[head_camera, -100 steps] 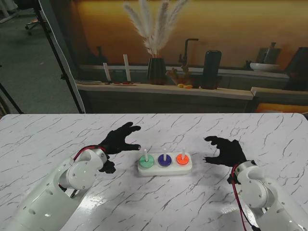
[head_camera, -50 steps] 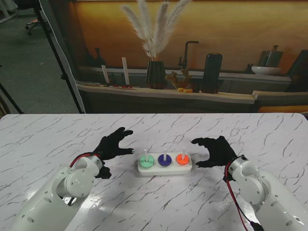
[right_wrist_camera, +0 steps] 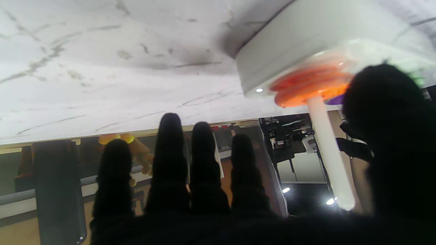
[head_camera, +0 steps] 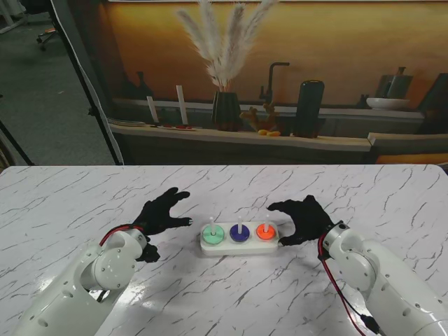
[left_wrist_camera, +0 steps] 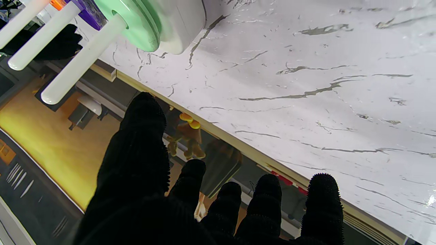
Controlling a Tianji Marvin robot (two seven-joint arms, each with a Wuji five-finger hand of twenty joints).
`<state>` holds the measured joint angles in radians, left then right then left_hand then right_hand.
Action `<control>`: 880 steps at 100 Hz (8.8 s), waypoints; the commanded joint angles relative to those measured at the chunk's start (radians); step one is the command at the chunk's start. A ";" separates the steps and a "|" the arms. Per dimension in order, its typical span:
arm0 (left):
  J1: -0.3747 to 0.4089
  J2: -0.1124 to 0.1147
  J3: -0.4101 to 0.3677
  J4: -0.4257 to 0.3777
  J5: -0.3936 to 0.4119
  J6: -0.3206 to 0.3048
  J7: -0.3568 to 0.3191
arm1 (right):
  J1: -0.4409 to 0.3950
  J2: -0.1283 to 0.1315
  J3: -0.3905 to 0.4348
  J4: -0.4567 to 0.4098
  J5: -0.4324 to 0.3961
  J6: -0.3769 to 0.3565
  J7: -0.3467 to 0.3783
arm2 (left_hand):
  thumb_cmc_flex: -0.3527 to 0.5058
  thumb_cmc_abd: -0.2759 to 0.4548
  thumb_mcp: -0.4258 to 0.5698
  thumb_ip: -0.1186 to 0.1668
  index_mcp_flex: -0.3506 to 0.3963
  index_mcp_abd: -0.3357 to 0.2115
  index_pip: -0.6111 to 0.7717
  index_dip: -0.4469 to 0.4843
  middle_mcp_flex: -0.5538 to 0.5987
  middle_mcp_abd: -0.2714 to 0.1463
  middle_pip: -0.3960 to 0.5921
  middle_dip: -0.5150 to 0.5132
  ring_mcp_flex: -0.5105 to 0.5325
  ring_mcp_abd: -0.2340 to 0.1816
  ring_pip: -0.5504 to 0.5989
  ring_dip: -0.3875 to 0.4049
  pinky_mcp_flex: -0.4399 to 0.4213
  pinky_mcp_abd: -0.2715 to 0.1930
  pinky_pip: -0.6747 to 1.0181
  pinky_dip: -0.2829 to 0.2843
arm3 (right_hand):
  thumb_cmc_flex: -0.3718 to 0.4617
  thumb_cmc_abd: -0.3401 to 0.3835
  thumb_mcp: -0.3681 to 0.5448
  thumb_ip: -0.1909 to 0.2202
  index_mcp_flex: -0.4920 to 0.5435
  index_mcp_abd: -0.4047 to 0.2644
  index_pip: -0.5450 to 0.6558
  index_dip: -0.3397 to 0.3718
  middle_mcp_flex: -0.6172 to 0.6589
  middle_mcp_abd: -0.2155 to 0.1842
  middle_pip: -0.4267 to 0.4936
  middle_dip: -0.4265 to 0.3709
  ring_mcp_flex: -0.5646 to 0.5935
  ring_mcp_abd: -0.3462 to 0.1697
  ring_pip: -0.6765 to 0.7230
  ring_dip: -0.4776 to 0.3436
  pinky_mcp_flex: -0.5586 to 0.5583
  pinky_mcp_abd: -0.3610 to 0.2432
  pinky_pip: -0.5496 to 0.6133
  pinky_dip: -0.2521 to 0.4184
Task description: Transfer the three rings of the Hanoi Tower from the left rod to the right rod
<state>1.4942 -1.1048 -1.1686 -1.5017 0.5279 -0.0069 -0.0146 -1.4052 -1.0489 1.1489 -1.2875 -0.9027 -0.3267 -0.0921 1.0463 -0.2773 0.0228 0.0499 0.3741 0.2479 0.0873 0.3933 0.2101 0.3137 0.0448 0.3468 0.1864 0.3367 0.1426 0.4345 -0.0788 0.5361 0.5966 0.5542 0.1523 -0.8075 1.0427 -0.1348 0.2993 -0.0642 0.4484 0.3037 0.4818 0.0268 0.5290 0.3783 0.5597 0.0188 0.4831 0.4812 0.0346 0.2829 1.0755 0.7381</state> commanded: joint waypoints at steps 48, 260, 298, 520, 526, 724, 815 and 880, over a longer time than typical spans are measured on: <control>0.016 -0.006 -0.006 0.001 -0.013 -0.010 -0.011 | 0.099 -0.007 -0.130 0.090 -0.020 -0.037 -0.051 | -0.006 0.028 -0.026 -0.024 -0.021 -0.026 0.003 -0.016 0.017 -0.018 0.003 0.021 0.010 -0.016 -0.001 0.015 -0.015 0.003 0.003 -0.009 | 0.005 -0.039 0.035 -0.026 0.000 -0.073 0.041 0.029 -0.020 -0.021 0.153 0.124 -0.024 -0.042 0.176 0.111 0.002 0.052 0.050 0.051; 0.023 -0.005 -0.013 -0.004 -0.060 -0.005 -0.038 | 0.135 -0.018 -0.215 0.146 -0.034 -0.034 -0.158 | -0.023 0.056 -0.032 -0.035 -0.017 -0.029 0.003 -0.014 0.021 -0.024 0.003 0.024 -0.002 -0.019 -0.013 0.009 -0.027 0.001 -0.021 -0.015 | 0.463 0.101 0.150 -0.090 0.334 -0.205 0.300 0.049 0.492 -0.181 0.082 0.075 0.301 -0.096 0.226 0.075 0.119 0.025 0.161 0.016; 0.028 -0.004 -0.019 -0.007 -0.066 -0.005 -0.044 | 0.138 -0.025 -0.225 0.160 -0.022 -0.037 -0.187 | -0.031 0.059 -0.034 -0.037 -0.019 -0.030 0.002 -0.014 0.020 -0.023 0.003 0.023 -0.005 -0.019 -0.016 0.008 -0.030 0.000 -0.029 -0.015 | 0.473 0.134 0.140 -0.082 0.356 -0.158 0.349 -0.058 0.528 -0.135 0.063 0.072 0.349 -0.065 0.243 0.075 0.180 0.051 0.200 0.013; 0.041 -0.005 -0.028 -0.015 -0.104 -0.005 -0.062 | 0.085 -0.017 0.006 -0.074 -0.075 -0.228 -0.131 | -0.055 0.082 -0.037 -0.044 -0.027 -0.028 -0.004 -0.017 0.018 -0.023 0.001 0.018 -0.028 -0.025 -0.035 -0.005 -0.036 -0.006 -0.081 -0.007 | 0.567 0.037 0.224 -0.067 0.453 -0.126 0.371 -0.052 0.636 -0.106 0.089 0.030 0.518 -0.059 0.279 0.032 0.359 0.037 0.244 -0.040; 0.043 -0.005 -0.029 -0.015 -0.105 -0.004 -0.061 | 0.089 -0.016 0.011 -0.079 -0.078 -0.230 -0.127 | -0.054 0.080 -0.037 -0.044 -0.027 -0.028 -0.004 -0.018 0.017 -0.023 0.001 0.018 -0.028 -0.026 -0.035 -0.005 -0.036 -0.006 -0.082 -0.007 | 0.566 0.037 0.224 -0.067 0.452 -0.127 0.370 -0.053 0.636 -0.106 0.088 0.031 0.517 -0.059 0.278 0.032 0.360 0.036 0.243 -0.041; 0.074 -0.008 -0.080 -0.020 -0.098 0.019 -0.042 | 0.165 -0.051 -0.173 0.011 0.063 -0.242 -0.130 | -0.045 0.074 -0.036 -0.043 -0.027 -0.026 -0.004 -0.017 0.015 -0.022 0.001 0.018 -0.030 -0.025 -0.036 -0.006 -0.036 -0.007 -0.088 -0.004 | 0.567 0.029 0.235 -0.072 0.444 -0.124 0.359 -0.039 0.628 -0.107 0.073 0.042 0.508 -0.062 0.260 0.048 0.346 0.027 0.227 -0.042; 0.076 -0.008 -0.085 -0.023 -0.101 0.026 -0.044 | 0.158 -0.054 -0.182 0.011 0.074 -0.232 -0.133 | -0.046 0.076 -0.037 -0.043 -0.026 -0.026 -0.004 -0.018 0.014 -0.020 0.001 0.017 -0.030 -0.025 -0.036 -0.006 -0.037 -0.006 -0.089 -0.003 | 0.557 0.014 0.247 -0.073 0.443 -0.122 0.353 -0.029 0.625 -0.107 0.073 0.043 0.504 -0.062 0.259 0.050 0.338 0.025 0.225 -0.035; 0.075 -0.008 -0.086 -0.020 -0.101 0.027 -0.042 | 0.161 -0.050 -0.186 0.024 0.071 -0.240 -0.124 | -0.044 0.076 -0.037 -0.043 -0.025 -0.027 -0.003 -0.017 0.015 -0.020 0.001 0.017 -0.030 -0.026 -0.036 -0.006 -0.036 -0.006 -0.090 -0.003 | 0.496 -0.086 0.288 -0.093 0.418 -0.117 0.311 0.031 0.589 -0.113 0.059 0.054 0.472 -0.063 0.236 0.061 0.300 0.030 0.208 -0.024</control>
<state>1.5651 -1.1076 -1.2558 -1.5236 0.4303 0.0332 -0.0461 -1.2385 -1.0976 0.9670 -1.2650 -0.8296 -0.5599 -0.2217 1.0070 -0.2264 0.0118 0.0499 0.3740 0.2473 0.0873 0.3932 0.2101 0.3114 0.0448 0.3567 0.1850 0.3363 0.1272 0.4361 -0.0958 0.5357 0.5408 0.5537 0.6074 -0.8836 1.2220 -0.2856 0.7388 -0.1738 0.7728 0.3098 1.0160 0.0466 0.5117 0.3810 1.0452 -0.0122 0.7342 0.5231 0.3570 0.2805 1.2926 0.6995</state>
